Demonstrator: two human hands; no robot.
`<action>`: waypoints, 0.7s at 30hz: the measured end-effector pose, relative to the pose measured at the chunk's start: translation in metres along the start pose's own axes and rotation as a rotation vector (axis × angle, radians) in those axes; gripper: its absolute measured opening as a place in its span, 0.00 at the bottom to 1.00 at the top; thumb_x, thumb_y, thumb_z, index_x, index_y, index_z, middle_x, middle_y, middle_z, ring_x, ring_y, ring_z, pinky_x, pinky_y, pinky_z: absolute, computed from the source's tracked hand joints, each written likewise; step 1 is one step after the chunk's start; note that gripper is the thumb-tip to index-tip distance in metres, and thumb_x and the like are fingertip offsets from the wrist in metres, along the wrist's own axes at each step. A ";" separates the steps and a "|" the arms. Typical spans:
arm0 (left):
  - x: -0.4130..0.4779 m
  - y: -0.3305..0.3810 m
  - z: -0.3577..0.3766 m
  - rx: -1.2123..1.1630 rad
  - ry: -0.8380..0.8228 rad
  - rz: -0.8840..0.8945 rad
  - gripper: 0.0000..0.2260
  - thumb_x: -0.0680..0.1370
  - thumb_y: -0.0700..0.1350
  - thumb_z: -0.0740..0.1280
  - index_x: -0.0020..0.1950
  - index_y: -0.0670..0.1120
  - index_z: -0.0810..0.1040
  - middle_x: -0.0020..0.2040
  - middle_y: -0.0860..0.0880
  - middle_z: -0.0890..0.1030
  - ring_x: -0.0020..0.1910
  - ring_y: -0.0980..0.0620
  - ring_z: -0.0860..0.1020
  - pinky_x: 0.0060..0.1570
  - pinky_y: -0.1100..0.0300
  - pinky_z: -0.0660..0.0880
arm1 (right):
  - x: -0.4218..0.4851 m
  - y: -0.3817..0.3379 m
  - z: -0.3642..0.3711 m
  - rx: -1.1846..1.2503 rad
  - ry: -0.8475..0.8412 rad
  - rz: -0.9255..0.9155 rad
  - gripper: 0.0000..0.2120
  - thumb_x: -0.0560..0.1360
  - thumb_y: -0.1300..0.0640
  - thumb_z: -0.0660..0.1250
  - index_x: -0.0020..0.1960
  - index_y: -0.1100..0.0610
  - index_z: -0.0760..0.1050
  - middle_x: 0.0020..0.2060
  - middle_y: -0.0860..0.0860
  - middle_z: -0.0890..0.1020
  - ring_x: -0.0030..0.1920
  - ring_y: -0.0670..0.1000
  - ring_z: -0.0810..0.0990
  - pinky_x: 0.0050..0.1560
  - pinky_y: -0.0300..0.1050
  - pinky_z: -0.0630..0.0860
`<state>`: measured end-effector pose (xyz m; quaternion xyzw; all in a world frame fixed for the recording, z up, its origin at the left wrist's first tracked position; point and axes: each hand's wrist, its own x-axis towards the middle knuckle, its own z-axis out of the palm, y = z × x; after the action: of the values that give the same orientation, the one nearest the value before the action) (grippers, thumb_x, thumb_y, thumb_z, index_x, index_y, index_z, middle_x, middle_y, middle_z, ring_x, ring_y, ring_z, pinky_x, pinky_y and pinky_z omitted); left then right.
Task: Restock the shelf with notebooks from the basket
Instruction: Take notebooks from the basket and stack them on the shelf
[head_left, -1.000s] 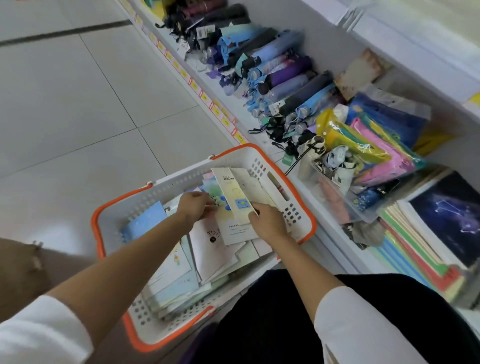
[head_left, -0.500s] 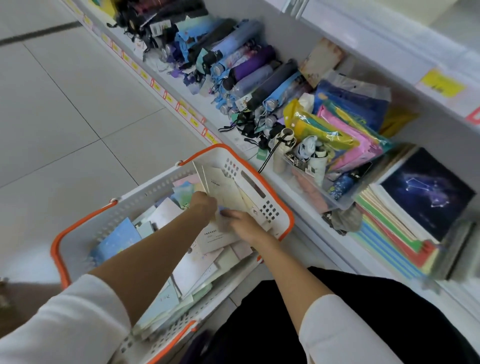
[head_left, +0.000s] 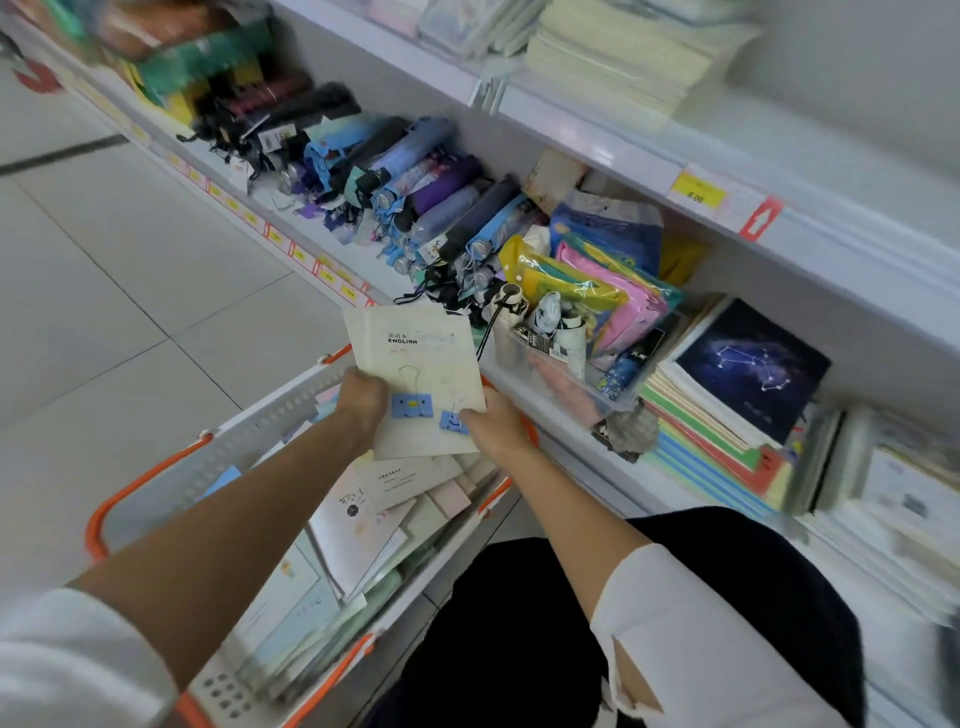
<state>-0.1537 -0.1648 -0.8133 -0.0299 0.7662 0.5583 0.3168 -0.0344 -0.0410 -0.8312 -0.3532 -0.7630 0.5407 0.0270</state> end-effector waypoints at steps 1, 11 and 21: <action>-0.007 0.009 0.002 -0.010 0.008 0.026 0.17 0.80 0.36 0.56 0.68 0.39 0.69 0.62 0.38 0.76 0.59 0.37 0.75 0.58 0.44 0.74 | -0.004 -0.007 -0.010 0.002 0.039 -0.029 0.18 0.76 0.63 0.60 0.65 0.54 0.73 0.56 0.50 0.80 0.52 0.50 0.78 0.39 0.35 0.74; -0.084 0.101 0.069 -0.086 -0.123 0.235 0.14 0.81 0.37 0.58 0.67 0.37 0.71 0.64 0.37 0.75 0.54 0.41 0.75 0.58 0.43 0.73 | -0.079 -0.077 -0.153 -0.090 0.230 -0.353 0.20 0.76 0.67 0.59 0.67 0.57 0.70 0.59 0.48 0.77 0.55 0.49 0.77 0.50 0.39 0.77; -0.193 0.188 0.214 0.000 -0.452 0.564 0.15 0.81 0.39 0.61 0.68 0.40 0.72 0.63 0.42 0.77 0.57 0.44 0.76 0.57 0.49 0.75 | -0.161 -0.072 -0.305 0.113 0.772 -0.373 0.19 0.77 0.68 0.53 0.66 0.59 0.71 0.54 0.50 0.77 0.51 0.49 0.76 0.43 0.37 0.74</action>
<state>0.0220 0.0337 -0.5935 0.3070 0.6548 0.6164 0.3116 0.1785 0.1020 -0.5894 -0.3839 -0.7169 0.3955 0.4270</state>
